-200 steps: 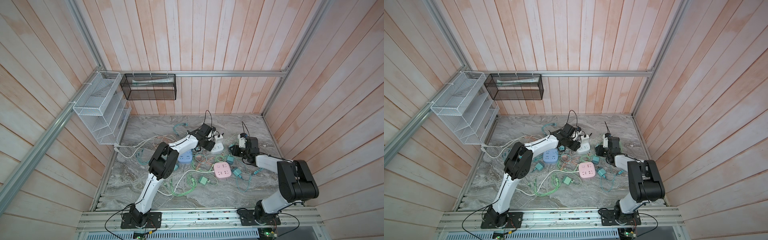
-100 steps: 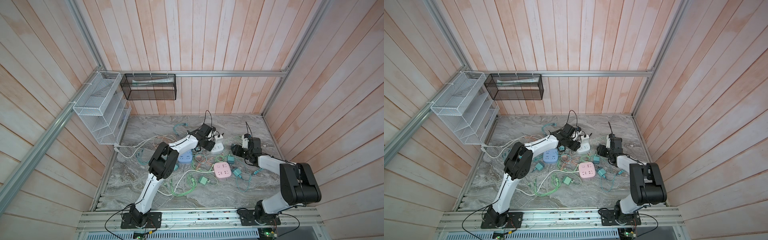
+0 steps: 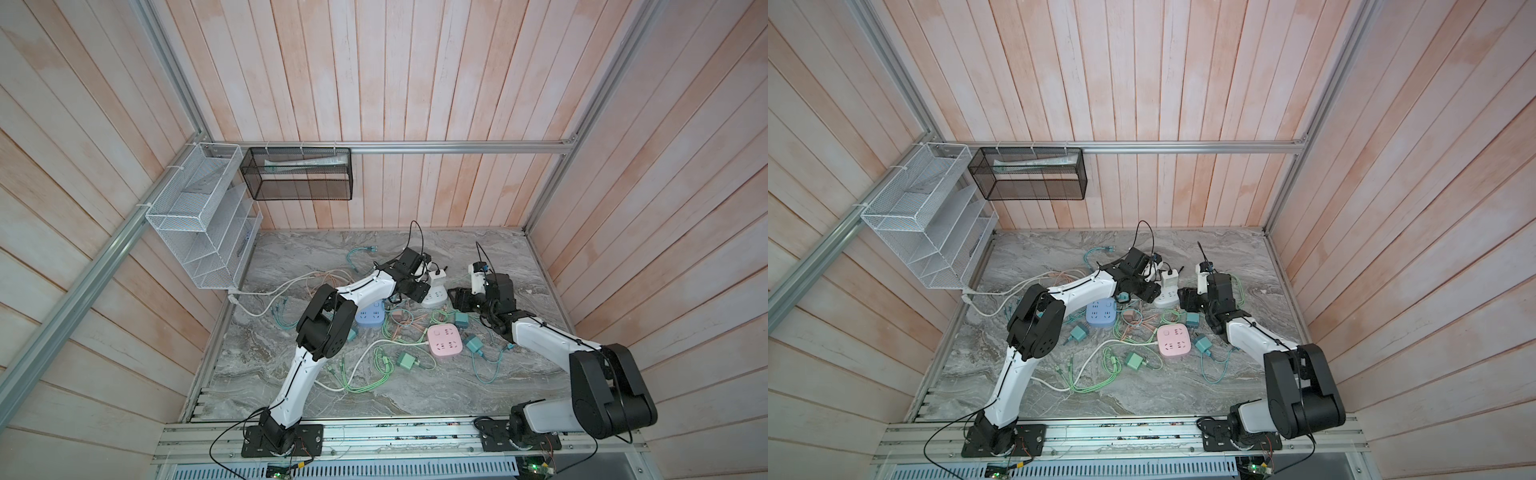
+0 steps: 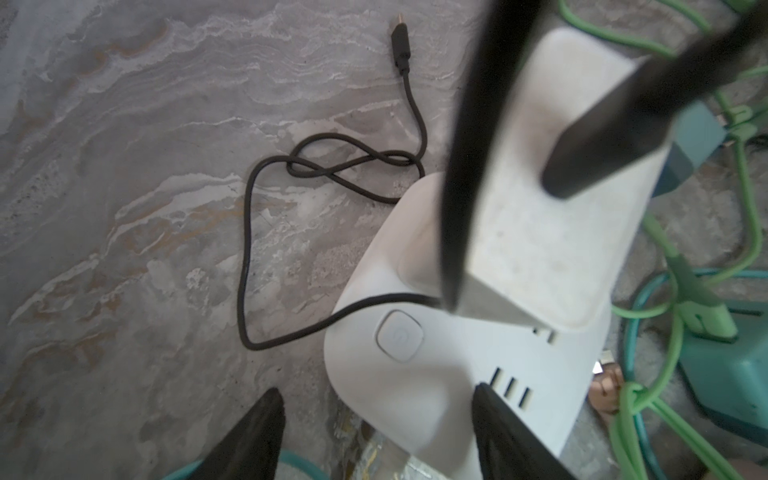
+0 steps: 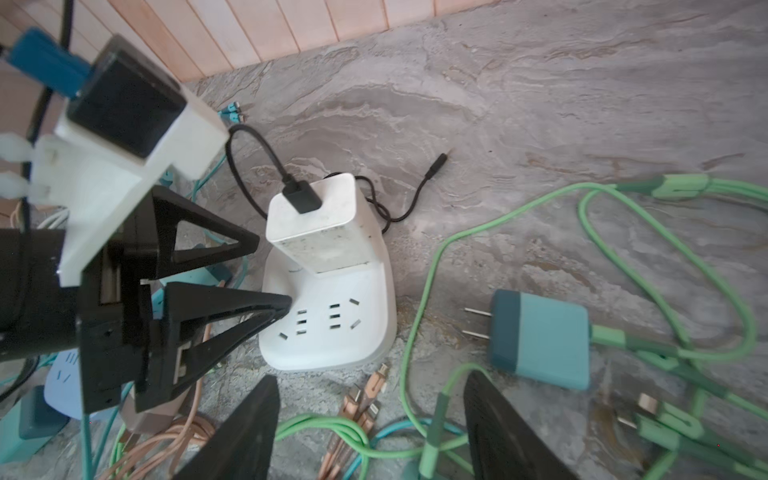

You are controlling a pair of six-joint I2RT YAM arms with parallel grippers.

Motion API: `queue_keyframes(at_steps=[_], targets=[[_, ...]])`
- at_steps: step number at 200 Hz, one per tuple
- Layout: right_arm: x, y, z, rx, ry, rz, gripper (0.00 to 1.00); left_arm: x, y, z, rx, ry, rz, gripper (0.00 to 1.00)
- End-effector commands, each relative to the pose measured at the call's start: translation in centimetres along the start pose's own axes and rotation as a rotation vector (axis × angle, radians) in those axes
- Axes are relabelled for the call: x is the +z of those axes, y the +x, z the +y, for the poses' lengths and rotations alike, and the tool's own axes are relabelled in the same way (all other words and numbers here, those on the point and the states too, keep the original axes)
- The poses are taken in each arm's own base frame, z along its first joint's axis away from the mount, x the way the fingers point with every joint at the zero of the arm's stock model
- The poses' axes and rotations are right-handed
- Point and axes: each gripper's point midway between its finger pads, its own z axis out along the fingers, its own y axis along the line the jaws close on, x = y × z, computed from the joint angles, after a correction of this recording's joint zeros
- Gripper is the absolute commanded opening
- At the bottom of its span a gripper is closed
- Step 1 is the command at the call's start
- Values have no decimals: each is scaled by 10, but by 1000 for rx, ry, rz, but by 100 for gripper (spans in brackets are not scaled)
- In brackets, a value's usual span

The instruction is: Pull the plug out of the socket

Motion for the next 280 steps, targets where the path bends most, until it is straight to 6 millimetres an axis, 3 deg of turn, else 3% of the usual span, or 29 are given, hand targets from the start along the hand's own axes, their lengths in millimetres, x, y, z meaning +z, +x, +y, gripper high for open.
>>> queue_keyframes(at_steps=[1, 46, 135, 199, 249, 280], targets=[[14, -7, 14, -80, -22, -14, 71, 14, 59, 4, 3, -29, 179, 73], [39, -10, 29, -141, -70, -1, 77, 10, 58, 0, 6, -9, 173, 75], [73, -17, 25, -189, -36, 20, 78, 7, 61, -10, 0, 46, 168, 77], [86, -10, 21, -237, -2, 69, 63, 3, 53, -10, -24, 70, 147, 77], [88, 7, 17, -243, 5, 108, 61, 1, 45, -2, -72, 80, 123, 77], [90, 7, 20, -257, 3, 109, 59, 0, 43, -2, -70, 79, 121, 77]])
